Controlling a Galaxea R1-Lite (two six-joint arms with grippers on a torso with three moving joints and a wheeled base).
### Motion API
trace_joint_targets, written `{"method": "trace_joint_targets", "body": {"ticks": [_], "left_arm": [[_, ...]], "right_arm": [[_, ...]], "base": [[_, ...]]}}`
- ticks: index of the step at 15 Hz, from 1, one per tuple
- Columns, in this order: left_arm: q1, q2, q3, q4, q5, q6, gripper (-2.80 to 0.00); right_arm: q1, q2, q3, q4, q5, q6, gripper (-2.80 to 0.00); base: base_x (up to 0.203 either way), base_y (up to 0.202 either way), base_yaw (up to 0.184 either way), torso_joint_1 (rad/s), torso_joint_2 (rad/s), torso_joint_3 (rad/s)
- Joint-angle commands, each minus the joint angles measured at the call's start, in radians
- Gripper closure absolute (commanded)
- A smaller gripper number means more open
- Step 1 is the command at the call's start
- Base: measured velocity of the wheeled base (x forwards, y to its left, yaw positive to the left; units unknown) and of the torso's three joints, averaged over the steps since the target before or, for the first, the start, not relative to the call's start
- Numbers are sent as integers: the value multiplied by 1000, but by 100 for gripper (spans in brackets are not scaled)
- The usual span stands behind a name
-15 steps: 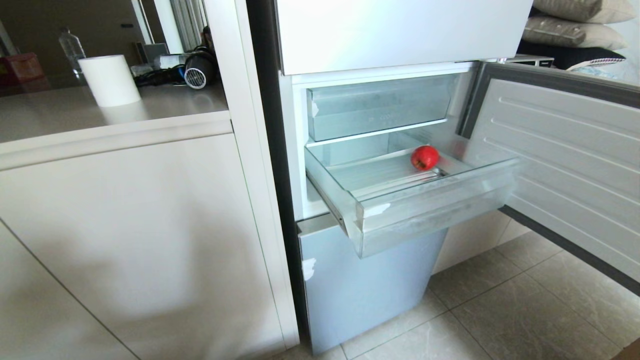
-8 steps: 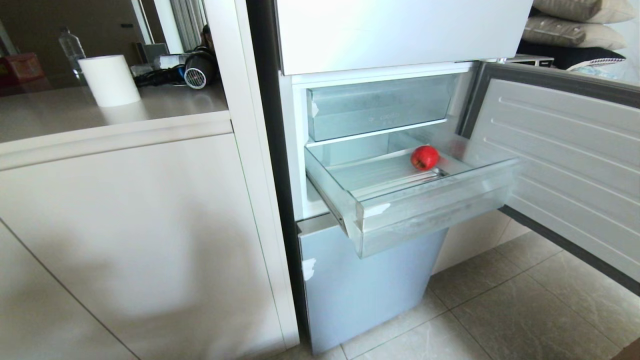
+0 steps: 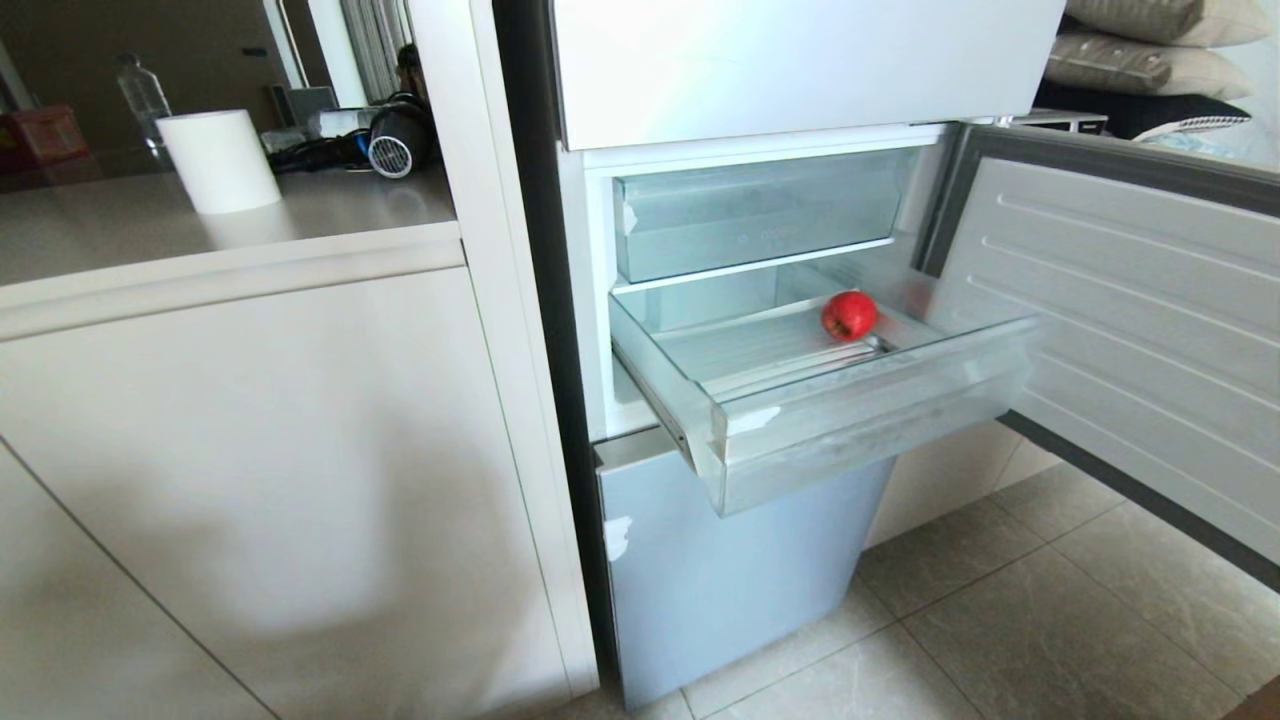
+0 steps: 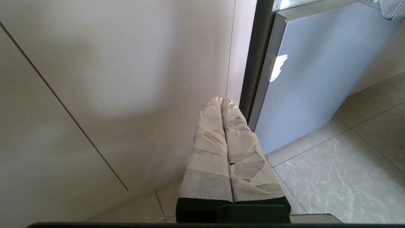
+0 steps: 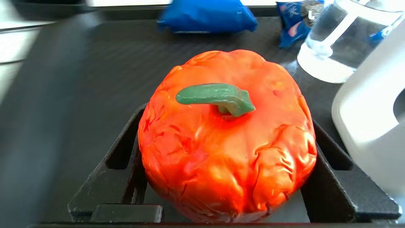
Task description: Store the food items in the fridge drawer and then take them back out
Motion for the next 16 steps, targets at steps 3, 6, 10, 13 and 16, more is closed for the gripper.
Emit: {"method": "trace_joint_targets", "body": {"ticks": [3,6,10,13,16], "left_arm": [[0,0,0,1,0,0,0],[0,0,0,1,0,0,0],[0,1,0,1,0,0,0],[2,1,0,1,0,0,0],[1,0,0,1,0,0,0]], "right_arm": [[13,-209,177,-7,38,3,0],[22,-289,248,-7,55,8,0],[69,-438,372,-6,59,16,0],[123,-563,496,-5,60,31,0],[221,-686,616,-3,62,28,0]], "base": [[0,0,0,0,0,0],[0,0,0,0,0,0],[0,0,0,0,0,0],[0,0,0,0,0,0],[0,0,0,0,0,0]]}}
